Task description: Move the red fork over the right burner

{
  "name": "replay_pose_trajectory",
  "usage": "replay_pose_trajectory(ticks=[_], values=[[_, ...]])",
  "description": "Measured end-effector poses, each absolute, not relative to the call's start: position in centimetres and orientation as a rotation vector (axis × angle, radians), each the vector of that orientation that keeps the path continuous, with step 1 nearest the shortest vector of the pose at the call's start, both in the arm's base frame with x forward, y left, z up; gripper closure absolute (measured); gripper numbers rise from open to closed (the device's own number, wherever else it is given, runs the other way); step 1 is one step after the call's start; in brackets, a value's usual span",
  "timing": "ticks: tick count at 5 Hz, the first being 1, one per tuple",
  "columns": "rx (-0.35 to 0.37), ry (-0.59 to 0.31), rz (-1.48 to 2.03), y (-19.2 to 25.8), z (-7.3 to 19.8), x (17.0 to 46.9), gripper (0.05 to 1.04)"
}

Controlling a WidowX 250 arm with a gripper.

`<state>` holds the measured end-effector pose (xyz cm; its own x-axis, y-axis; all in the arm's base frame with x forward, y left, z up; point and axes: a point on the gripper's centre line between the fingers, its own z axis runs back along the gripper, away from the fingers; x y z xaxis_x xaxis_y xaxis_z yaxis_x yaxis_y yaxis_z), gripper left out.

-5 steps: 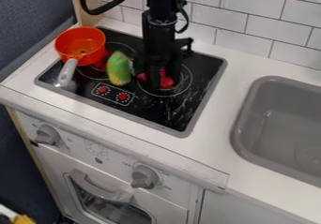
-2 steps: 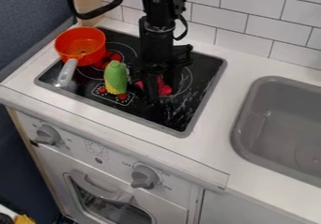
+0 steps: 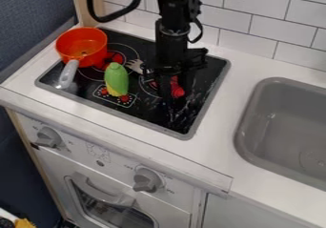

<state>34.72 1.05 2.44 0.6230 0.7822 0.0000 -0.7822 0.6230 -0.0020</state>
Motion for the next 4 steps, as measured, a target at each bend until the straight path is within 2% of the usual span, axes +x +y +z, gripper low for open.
replay_pose_trajectory(ticks=[1, 2, 3, 4], values=[[0.001, -0.002, 0.864, 1.1, 2.1, 35.2, 0.243], [0.000, 0.003, 0.860, 1.1, 2.1, 35.2, 0.074], [0.001, 0.005, 0.854, 1.1, 2.2, 35.1, 0.078], [-0.017, -0.032, 0.823, 1.0, 3.6, 35.2, 0.083]])
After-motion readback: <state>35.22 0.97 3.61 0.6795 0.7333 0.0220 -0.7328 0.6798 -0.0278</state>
